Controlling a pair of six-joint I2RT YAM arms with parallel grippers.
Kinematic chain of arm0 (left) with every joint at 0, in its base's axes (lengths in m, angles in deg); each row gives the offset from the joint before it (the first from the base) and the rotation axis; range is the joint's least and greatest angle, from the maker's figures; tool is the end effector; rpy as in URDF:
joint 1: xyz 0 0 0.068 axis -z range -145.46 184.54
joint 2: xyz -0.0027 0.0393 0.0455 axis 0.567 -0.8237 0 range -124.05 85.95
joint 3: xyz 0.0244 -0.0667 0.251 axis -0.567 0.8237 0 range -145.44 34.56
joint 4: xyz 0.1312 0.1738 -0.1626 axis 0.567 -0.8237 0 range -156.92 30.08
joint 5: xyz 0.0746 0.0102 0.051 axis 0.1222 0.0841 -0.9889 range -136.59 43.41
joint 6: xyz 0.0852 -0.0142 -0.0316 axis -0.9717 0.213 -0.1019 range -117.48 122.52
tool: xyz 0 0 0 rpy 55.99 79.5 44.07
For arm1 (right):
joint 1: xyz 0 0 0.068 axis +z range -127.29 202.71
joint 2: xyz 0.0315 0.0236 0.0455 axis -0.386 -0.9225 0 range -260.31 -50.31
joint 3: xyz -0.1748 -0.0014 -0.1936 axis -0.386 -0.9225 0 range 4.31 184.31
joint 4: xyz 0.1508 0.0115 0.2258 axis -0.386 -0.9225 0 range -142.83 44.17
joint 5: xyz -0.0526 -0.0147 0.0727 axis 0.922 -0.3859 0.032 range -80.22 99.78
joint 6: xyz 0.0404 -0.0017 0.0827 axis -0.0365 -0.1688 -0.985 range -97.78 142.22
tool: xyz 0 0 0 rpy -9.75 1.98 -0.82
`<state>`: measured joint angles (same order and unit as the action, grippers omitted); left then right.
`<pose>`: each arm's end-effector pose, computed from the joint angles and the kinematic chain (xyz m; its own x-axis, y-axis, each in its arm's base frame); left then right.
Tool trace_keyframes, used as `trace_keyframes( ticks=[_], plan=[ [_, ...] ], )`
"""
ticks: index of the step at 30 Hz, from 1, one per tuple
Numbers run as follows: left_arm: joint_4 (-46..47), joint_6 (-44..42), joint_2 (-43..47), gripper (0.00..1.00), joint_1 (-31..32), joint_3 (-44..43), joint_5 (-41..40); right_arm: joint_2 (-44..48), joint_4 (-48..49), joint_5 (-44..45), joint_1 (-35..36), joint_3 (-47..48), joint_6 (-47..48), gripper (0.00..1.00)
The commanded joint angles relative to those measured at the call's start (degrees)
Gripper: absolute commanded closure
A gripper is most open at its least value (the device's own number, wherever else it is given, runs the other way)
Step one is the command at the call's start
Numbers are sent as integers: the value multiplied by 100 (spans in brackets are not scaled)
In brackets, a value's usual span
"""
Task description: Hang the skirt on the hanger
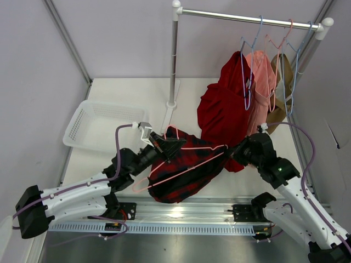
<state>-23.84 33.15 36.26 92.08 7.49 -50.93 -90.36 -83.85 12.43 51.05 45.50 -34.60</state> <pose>0.1495 -0.2235 0.2987 -0.3011 -0.4734 -0.8278 0.7536 0.4139 -0.5107 0.1842 0.0952 0.2465 -0.6587 0.5945 -0.4611 0.2002 0.7293 0.6543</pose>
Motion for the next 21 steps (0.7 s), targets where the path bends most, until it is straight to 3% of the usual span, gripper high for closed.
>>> trace_keyframes(
  ticks=[1, 7, 15, 21],
  plan=[
    [954, 233, 188, 100, 21, -202, 3, 6, 136, -395, -12, 214, 22, 100],
    [1050, 197, -119, 100, 21, -465, 73, -125, 453, -793, 57, 276, -137, 100],
    [1182, 277, -585, 100, 21, -615, 126, -161, 330, -415, 488, 451, -110, 100],
    [1043, 215, -481, 100, 21, -677, 100, -134, -240, -11, 226, 627, 206, 100]
  ],
)
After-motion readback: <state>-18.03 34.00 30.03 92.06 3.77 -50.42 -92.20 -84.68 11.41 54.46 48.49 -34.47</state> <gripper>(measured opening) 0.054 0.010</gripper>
